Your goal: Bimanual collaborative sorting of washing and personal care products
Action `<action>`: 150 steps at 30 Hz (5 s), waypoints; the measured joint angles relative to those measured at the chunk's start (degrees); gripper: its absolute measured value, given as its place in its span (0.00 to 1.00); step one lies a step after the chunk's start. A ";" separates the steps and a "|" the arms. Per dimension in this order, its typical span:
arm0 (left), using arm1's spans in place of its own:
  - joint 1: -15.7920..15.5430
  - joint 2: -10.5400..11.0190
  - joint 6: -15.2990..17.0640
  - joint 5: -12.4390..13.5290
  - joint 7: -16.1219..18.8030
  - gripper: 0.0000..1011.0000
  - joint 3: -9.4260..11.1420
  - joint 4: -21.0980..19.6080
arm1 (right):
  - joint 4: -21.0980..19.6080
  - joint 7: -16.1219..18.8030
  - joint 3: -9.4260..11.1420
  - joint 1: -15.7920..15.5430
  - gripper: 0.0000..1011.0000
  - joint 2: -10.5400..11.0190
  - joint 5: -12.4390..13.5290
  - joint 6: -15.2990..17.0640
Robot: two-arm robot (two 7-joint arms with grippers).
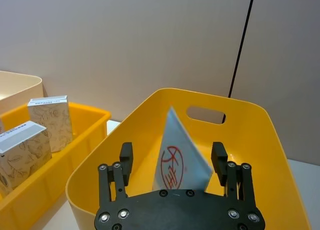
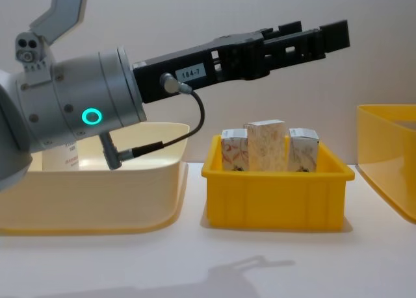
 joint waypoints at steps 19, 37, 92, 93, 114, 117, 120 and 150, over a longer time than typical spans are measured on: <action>0.00 0.00 0.00 -0.01 0.00 0.99 0.00 0.00 | -0.65 -0.07 0.28 -0.54 0.99 -0.12 -0.25 -0.27; 0.00 0.00 0.00 0.00 0.00 0.99 0.00 0.00 | -9.79 -2.42 4.17 -8.10 0.99 0.30 -1.84 -3.32; 7.12 1.92 1.90 12.07 25.12 0.99 -1.08 -5.56 | -14.57 -5.92 -6.62 -14.62 0.99 -9.50 -7.64 -5.56; 7.31 1.97 1.94 12.34 25.70 0.99 -1.11 -5.69 | -14.57 -5.92 -6.63 -14.63 0.99 -9.50 -7.64 -5.55; 11.84 3.19 3.21 20.02 41.66 0.99 -1.81 -9.26 | -14.58 -5.90 -6.64 -14.62 0.99 -9.51 -7.61 -5.56; 12.50 3.37 3.39 21.12 44.03 0.99 -1.92 -9.76 | -14.58 -5.90 -6.64 -14.63 0.99 -9.51 -7.60 -5.56; 13.01 3.50 3.53 21.97 45.81 0.99 -1.98 -10.14 | -14.58 -5.89 -6.64 -14.63 0.99 -9.51 -7.60 -5.56; 15.66 4.16 4.23 26.48 55.07 0.99 -2.37 -12.18 | -14.58 -5.88 -6.64 -14.63 0.99 -9.50 -7.60 -5.56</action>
